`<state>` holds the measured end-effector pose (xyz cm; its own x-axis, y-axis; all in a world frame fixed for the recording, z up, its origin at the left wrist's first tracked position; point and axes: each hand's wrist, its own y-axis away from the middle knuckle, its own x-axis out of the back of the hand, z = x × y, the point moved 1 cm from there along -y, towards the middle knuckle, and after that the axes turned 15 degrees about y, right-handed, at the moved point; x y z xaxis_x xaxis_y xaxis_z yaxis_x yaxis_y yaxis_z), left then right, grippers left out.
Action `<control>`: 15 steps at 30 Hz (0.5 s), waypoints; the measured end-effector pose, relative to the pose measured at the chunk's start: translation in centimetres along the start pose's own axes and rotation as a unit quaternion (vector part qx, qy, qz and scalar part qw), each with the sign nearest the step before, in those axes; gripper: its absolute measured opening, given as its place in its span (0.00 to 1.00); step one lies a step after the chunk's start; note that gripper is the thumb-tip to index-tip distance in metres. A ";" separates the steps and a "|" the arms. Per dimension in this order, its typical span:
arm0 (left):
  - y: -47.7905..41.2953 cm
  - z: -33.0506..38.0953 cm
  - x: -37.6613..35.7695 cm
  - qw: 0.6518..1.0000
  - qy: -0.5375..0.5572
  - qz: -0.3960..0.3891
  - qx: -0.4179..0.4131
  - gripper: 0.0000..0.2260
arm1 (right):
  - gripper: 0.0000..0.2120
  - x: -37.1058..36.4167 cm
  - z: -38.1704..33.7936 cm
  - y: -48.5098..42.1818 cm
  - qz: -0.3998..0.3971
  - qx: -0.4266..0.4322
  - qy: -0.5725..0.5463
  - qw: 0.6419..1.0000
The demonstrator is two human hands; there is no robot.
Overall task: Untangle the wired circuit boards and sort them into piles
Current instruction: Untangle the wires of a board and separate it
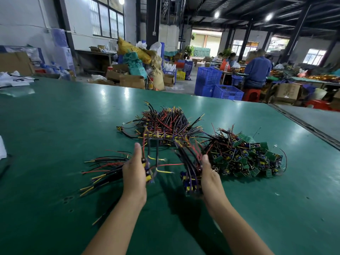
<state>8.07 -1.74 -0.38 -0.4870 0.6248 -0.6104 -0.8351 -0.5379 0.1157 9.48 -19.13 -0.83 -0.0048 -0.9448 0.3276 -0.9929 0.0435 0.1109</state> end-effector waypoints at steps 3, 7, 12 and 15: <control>-0.5 1.0 0.5 0.999 0.048 0.010 -0.006 0.21 | 0.36 0.4 0.2 0.2 0.024 0.030 0.118 0.992; -0.7 1.8 0.7 0.995 0.074 0.045 -0.047 0.17 | 0.29 0.6 0.5 0.0 0.030 0.036 0.197 0.979; -1.4 2.9 0.9 0.982 0.138 0.103 -0.081 0.16 | 0.29 1.1 0.5 -0.1 0.037 0.050 0.304 0.951; -1.0 2.3 0.5 0.986 0.115 0.086 -0.085 0.15 | 0.33 1.5 0.3 0.1 0.032 0.038 0.352 0.935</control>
<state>8.10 0.43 0.98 -0.5310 0.3814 -0.7567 -0.6807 -0.7238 0.1129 9.34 -20.65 -0.61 -0.0109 -0.4918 0.8706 -0.9990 0.0438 0.0122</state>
